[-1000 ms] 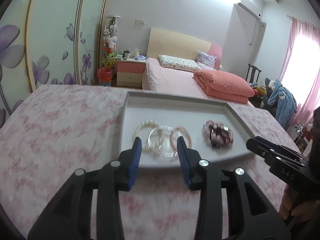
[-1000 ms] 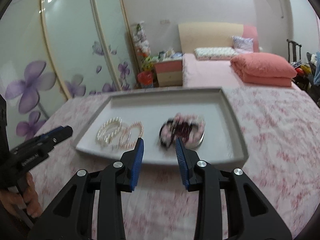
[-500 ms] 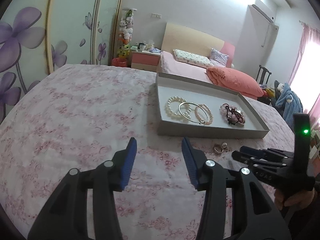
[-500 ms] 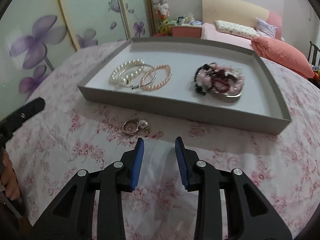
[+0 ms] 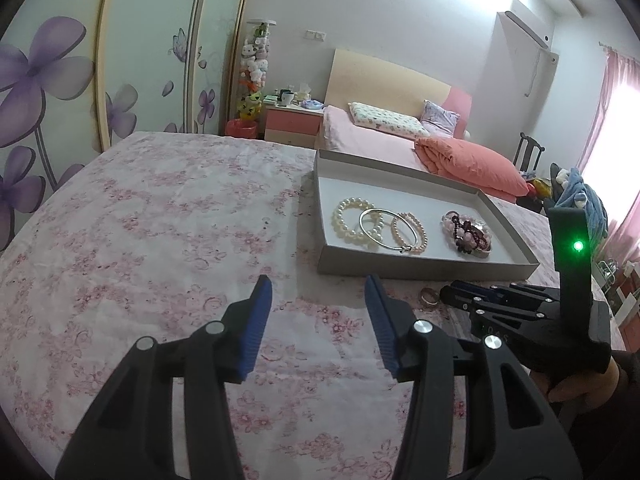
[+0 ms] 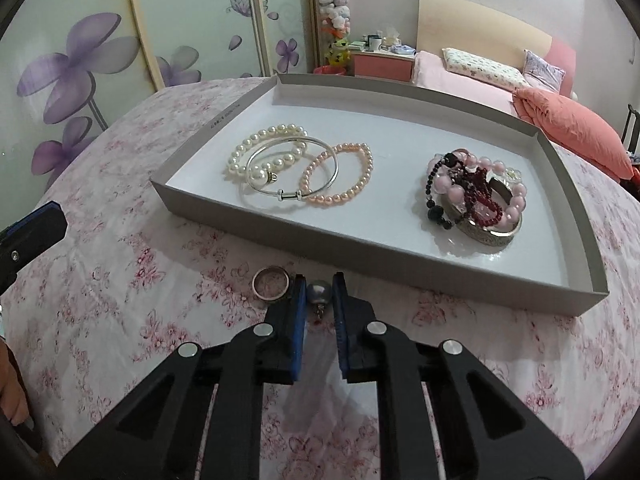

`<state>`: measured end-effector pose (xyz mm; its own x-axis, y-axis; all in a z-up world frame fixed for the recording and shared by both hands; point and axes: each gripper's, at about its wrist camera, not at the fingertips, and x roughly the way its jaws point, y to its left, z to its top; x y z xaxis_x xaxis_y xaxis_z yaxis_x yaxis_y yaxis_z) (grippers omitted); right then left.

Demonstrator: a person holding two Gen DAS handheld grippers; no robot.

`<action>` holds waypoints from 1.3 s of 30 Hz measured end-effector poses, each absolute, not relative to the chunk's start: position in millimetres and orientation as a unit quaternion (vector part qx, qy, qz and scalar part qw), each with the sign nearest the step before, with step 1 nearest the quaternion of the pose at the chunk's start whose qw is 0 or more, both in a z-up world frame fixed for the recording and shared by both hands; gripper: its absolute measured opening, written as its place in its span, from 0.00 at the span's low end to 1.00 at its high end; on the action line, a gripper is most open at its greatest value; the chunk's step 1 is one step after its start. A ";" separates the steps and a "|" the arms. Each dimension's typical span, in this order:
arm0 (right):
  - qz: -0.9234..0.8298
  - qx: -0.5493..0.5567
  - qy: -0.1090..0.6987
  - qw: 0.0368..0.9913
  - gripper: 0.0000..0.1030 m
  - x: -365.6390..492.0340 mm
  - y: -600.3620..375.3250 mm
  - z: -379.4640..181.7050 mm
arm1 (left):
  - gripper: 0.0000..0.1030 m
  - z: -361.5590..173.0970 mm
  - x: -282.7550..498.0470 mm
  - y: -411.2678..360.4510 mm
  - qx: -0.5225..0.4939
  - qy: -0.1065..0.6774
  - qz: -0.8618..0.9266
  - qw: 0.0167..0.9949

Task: Organize jewelry
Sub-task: 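Grasp the second pearl earring with the right tool while the left tool approaches the silver ring, then grasp and lift the silver ring with the left tool while the right tool holds the earring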

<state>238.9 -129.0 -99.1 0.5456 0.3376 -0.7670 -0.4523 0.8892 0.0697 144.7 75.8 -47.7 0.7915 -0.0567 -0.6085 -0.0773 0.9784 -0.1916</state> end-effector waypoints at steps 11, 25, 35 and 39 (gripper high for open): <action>0.072 -0.042 0.423 0.902 0.14 237.5 -223.2 -99.8 | 0.56 -57.3 169.5 23.3 -0.049 0.368 -0.041 0.927; 0.074 -0.016 0.426 0.901 0.14 239.6 -235.7 -101.5 | 0.46 -97.9 231.5 -55.1 0.040 0.438 -0.047 0.897; 0.099 -0.036 0.425 0.899 0.14 232.7 -220.4 -101.3 | 0.22 -96.5 214.6 -21.7 0.027 0.439 -0.023 0.898; 0.119 -0.047 0.423 0.897 0.14 228.6 -205.2 -101.1 | 0.22 -95.4 208.9 -11.3 0.022 0.436 -0.025 0.899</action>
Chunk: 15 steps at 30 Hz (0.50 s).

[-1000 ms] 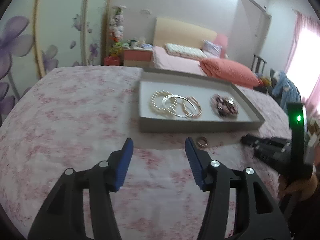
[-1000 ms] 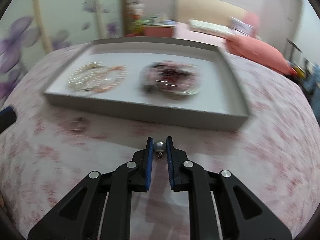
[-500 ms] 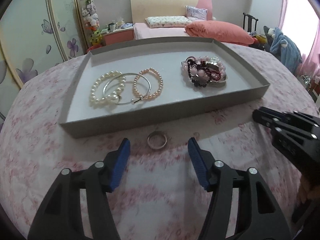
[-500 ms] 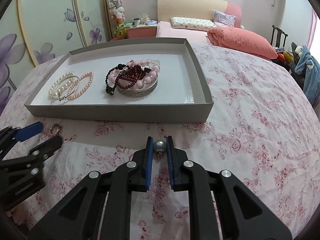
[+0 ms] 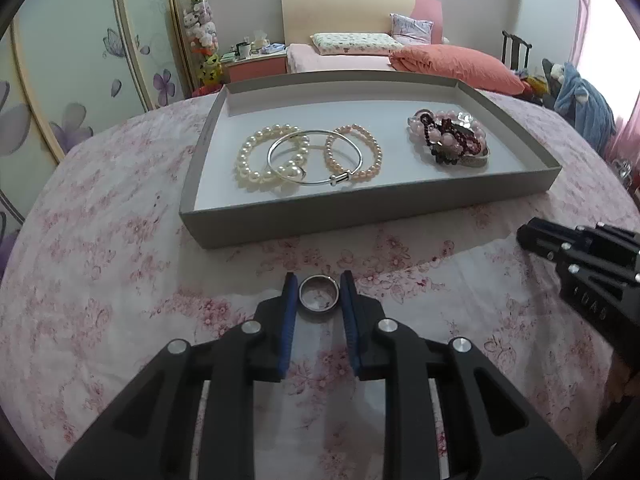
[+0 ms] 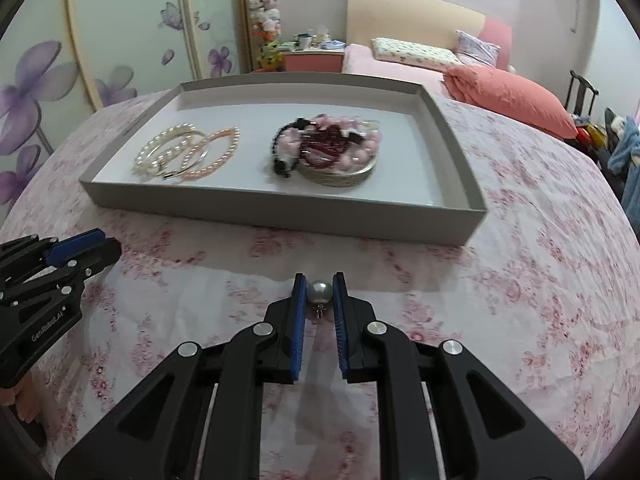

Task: Organize jewelry
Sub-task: 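Grasp and lift the silver ring with the left tool while the right tool holds the earring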

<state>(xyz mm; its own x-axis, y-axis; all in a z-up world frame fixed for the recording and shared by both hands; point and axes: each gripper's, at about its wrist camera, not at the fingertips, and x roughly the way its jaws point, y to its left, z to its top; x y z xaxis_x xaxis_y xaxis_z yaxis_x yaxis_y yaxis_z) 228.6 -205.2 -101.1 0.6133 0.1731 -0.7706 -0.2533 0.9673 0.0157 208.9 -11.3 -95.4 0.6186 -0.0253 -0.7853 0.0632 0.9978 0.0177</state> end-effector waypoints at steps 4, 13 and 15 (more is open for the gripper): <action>0.122 -0.040 0.425 0.896 0.14 228.5 -205.7 -100.6 | 0.23 -95.5 208.7 -11.4 0.021 0.436 -0.023 0.899; 0.125 -0.034 0.425 0.896 0.14 227.8 -206.4 -100.4 | 0.22 -95.1 209.4 -10.0 0.014 0.436 -0.026 0.899; 0.125 -0.033 0.426 0.896 0.14 228.0 -205.4 -100.6 | 0.22 -95.3 210.0 -10.0 0.013 0.436 -0.026 0.899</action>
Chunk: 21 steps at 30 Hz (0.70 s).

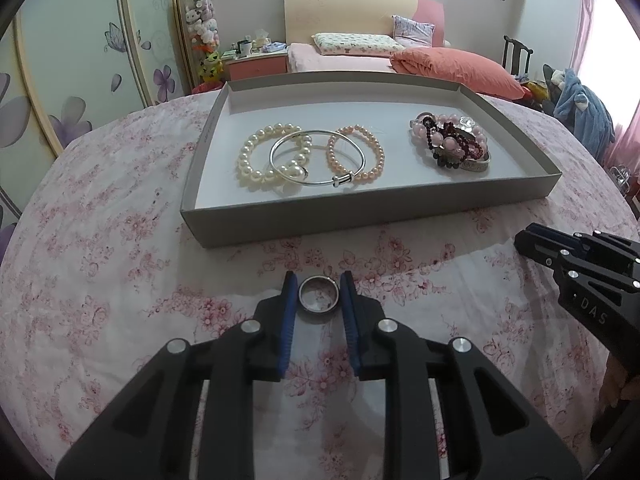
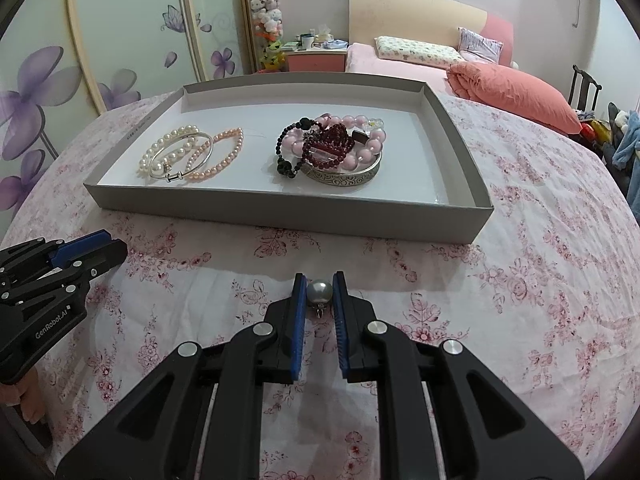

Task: Organize jewelry
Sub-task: 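Grasp and lift the silver ring with the left tool while the right tool holds the earring, then carry the ring and earring over the tray and open both tools to release them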

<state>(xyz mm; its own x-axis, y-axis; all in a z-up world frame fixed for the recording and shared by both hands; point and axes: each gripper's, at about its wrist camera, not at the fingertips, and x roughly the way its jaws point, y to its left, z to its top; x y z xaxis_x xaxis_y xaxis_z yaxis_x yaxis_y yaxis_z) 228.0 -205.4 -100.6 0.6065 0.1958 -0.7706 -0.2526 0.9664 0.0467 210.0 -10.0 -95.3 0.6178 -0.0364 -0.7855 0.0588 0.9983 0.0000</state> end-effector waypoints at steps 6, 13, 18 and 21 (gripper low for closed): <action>0.124 -0.034 0.426 0.896 0.14 227.9 -205.0 -100.4 | 0.22 -95.4 209.9 -9.6 0.012 0.436 -0.027 0.899; 0.136 -0.001 0.403 0.905 0.14 210.9 -216.2 -90.2 | 0.21 -89.3 195.9 4.2 -0.027 0.424 -0.031 0.905; 0.148 0.004 0.354 0.924 0.14 183.3 -211.4 -65.0 | 0.21 -68.6 172.5 0.6 -0.032 0.387 -0.039 0.921; 0.153 0.002 0.322 0.934 0.14 170.2 -206.9 -50.6 | 0.21 -52.8 157.3 -6.5 -0.029 0.356 -0.042 0.933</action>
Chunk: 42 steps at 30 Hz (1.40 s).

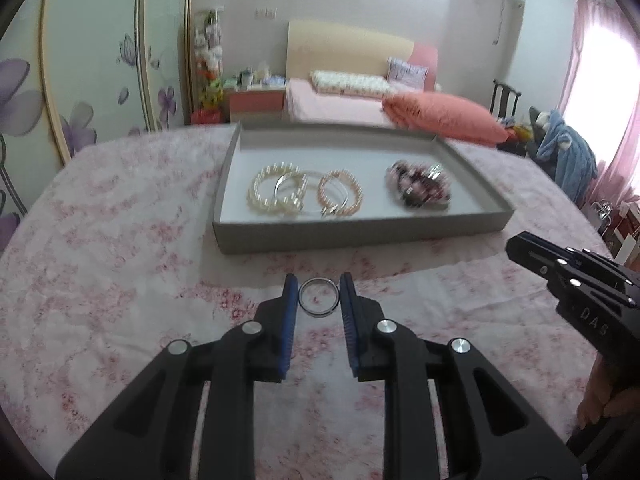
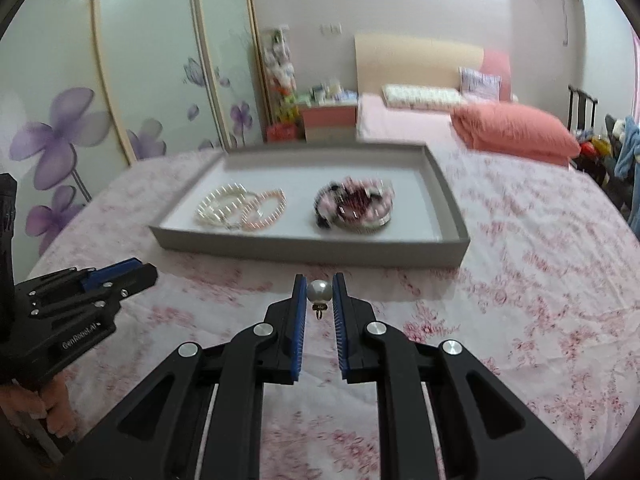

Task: Organize jewelry
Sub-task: 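Carry the ring and earring over the tray and open both tools to release them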

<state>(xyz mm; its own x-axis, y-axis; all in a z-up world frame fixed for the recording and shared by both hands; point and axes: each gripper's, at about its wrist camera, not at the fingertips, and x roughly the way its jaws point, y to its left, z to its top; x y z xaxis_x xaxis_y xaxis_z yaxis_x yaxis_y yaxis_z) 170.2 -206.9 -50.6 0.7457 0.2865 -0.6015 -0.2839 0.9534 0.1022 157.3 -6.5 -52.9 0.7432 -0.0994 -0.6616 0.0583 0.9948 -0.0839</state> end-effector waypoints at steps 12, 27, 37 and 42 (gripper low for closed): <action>0.131 -0.017 0.161 0.978 0.14 123.2 -198.7 3.5 | 0.21 6.5 109.1 -21.1 0.003 0.202 -0.022 0.979; 0.118 -0.003 0.126 0.985 0.14 140.8 -199.0 16.8 | 0.21 21.4 127.5 -19.2 -0.010 0.178 -0.017 0.984; 0.116 0.005 0.132 0.984 0.14 165.1 -199.2 13.8 | 0.21 21.5 154.5 -21.2 -0.007 0.184 -0.020 0.983; 0.117 0.011 0.150 0.982 0.14 190.7 -199.1 6.0 | 0.21 11.3 181.9 -17.6 -0.015 0.199 -0.027 0.980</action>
<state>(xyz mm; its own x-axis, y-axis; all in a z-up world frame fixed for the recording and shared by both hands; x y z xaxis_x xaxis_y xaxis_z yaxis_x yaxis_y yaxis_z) 190.7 -199.1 6.0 0.9274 0.2338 -0.2921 -0.2271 0.9722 0.0571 181.9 -17.6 11.3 0.9196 -0.0585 -0.3884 0.0468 0.9981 -0.0396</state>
